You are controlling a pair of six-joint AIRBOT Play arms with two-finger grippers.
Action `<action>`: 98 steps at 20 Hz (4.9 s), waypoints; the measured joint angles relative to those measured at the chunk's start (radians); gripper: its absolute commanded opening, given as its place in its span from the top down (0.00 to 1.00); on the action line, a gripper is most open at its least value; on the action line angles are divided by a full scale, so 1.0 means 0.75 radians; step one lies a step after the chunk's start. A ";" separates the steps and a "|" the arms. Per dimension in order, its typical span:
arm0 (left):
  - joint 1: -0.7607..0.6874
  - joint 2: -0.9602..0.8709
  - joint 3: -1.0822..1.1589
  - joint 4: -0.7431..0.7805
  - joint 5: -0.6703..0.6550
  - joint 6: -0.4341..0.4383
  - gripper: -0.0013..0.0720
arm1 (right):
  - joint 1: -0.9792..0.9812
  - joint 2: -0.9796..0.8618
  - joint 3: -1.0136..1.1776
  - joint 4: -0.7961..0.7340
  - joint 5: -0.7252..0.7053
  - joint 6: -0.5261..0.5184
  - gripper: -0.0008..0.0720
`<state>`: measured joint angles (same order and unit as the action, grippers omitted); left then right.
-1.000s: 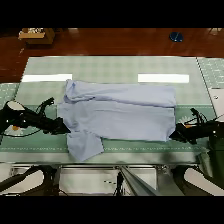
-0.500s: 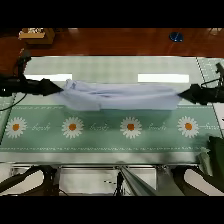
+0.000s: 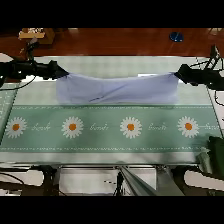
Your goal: Fold the shirts.
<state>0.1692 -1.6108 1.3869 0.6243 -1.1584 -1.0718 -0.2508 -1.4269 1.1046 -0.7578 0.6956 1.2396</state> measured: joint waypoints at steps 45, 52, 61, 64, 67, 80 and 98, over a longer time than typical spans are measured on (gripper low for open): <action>0.007 -0.287 0.187 -0.131 -0.522 -0.106 0.83 | -0.128 -0.288 0.079 0.165 0.401 -0.192 0.95; -0.112 -0.287 0.187 -0.386 -0.486 -0.048 0.94 | -0.127 0.006 0.097 0.159 0.507 -0.212 0.95; -0.525 -0.315 0.187 -0.466 -0.258 -0.020 0.94 | -0.127 0.377 0.098 0.135 0.699 -0.111 0.95; -0.666 -0.339 0.187 -0.472 -0.175 -0.020 0.94 | -0.127 0.496 0.098 0.088 0.773 -0.046 0.95; -0.787 -0.368 0.187 -0.474 -0.090 -0.019 0.94 | -0.127 0.607 0.098 0.046 0.844 0.021 0.95; -1.126 -0.476 0.187 -0.509 0.107 -0.034 0.95 | -0.126 0.859 0.098 -0.047 0.934 0.175 0.95; 0.277 0.459 0.181 -0.021 -0.288 -0.032 0.95 | 0.994 0.076 0.098 -0.206 -0.184 0.220 0.95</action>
<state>0.3771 -1.2667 1.5227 0.6083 -1.3746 -1.0954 0.4946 -1.3697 1.1782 -0.9123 0.5579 1.4048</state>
